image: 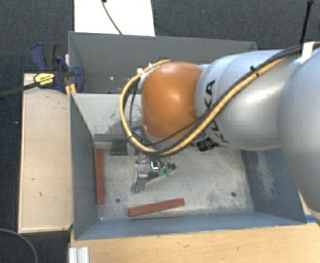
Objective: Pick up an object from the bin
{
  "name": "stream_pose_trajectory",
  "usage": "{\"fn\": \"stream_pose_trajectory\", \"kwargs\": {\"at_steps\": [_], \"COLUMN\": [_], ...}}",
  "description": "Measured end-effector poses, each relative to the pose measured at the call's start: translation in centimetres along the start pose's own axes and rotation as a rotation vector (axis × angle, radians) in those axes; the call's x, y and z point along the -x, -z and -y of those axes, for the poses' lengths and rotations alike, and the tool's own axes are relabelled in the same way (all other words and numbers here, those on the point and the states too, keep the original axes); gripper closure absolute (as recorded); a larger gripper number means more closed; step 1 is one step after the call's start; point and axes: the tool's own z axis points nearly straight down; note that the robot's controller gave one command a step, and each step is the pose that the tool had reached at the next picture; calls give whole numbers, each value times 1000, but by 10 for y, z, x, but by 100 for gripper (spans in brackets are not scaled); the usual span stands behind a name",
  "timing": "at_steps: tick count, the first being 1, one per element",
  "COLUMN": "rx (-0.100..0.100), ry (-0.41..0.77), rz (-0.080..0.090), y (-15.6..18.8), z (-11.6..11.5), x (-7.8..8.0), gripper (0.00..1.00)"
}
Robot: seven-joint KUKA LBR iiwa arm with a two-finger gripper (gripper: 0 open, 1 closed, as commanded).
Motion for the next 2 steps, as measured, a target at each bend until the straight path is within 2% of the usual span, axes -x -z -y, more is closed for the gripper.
{"fn": "stream_pose_trajectory", "kwargs": {"at_steps": [1, 2], "rx": [-2, -1], "ry": [256, 269], "rz": [4, 5], "y": [-104, -69], "z": [75, 87], "x": [42, 29], "gripper": [0, 0]}}
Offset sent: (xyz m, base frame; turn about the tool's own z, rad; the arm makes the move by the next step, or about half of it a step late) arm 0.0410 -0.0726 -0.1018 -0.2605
